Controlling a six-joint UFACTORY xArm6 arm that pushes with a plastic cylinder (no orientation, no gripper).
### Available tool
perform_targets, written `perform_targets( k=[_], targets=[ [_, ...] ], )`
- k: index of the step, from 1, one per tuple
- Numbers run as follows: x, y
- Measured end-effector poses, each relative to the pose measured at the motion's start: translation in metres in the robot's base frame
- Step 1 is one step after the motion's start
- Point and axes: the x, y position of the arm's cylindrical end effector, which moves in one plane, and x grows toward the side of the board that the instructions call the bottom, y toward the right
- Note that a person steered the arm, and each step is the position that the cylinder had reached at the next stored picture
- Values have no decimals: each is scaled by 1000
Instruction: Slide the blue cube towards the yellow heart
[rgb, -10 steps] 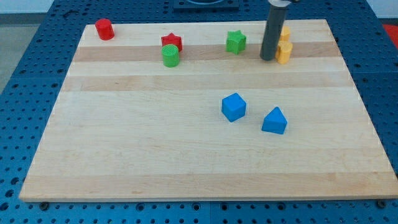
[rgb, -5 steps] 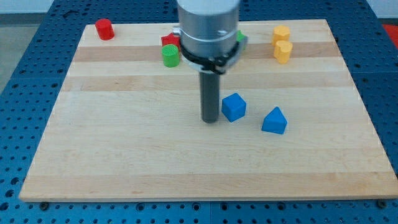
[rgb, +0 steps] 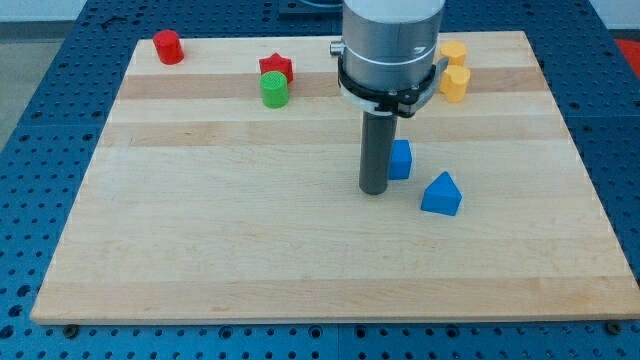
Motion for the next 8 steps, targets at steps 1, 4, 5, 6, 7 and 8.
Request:
perform_targets(
  k=[1,4,5,6,7,8],
  targets=[
    [-14,11],
    [-62,58],
    [-72,72],
    [-77,68],
    [-82,56],
    [-86,59]
  ],
)
